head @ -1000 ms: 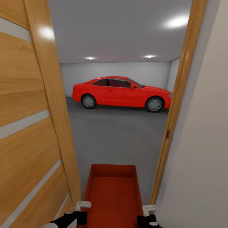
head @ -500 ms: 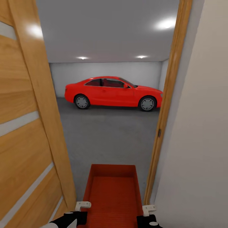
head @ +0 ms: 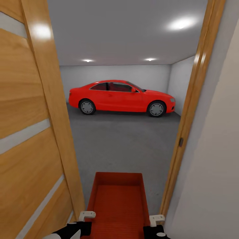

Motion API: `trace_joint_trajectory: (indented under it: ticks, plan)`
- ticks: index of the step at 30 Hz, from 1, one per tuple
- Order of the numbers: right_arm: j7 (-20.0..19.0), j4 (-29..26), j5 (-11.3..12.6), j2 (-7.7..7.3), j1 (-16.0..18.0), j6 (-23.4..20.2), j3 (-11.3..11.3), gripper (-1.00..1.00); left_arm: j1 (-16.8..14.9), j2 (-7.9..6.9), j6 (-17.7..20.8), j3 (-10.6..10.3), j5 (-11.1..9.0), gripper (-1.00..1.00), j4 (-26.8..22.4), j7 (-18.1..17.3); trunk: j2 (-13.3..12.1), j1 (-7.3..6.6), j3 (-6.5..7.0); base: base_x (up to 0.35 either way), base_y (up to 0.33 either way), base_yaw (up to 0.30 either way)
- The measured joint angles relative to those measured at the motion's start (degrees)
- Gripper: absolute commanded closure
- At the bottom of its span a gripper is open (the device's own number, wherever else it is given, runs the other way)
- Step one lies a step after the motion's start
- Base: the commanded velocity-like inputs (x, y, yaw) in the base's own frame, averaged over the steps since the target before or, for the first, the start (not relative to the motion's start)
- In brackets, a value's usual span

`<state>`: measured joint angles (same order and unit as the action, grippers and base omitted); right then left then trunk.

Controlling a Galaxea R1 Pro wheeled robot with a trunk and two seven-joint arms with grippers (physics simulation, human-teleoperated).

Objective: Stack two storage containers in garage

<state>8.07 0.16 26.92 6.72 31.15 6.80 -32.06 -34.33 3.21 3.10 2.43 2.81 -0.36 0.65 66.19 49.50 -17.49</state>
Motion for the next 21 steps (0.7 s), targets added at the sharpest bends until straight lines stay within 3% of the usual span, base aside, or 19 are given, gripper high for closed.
trace_joint_trajectory:
  ticks: [6, 21]
  plan:
    - [0.01, 0.02, 0.04, 0.00, 0.00, 0.05, -0.02, 1.00, 0.00, 0.01, 0.00, -0.01, 0.00, 1.00, -0.01, 0.01, 0.00, 0.00, 0.00, 0.006, 0.009, -0.039]
    - [0.01, 0.00, 0.02, -0.01, 0.00, 0.06, -0.03, 1.00, 0.00, 0.03, -0.05, -0.02, -0.02, 1.00, 0.01, 0.08, 0.00, 0.00, 0.00, 0.000, 0.000, -0.179]
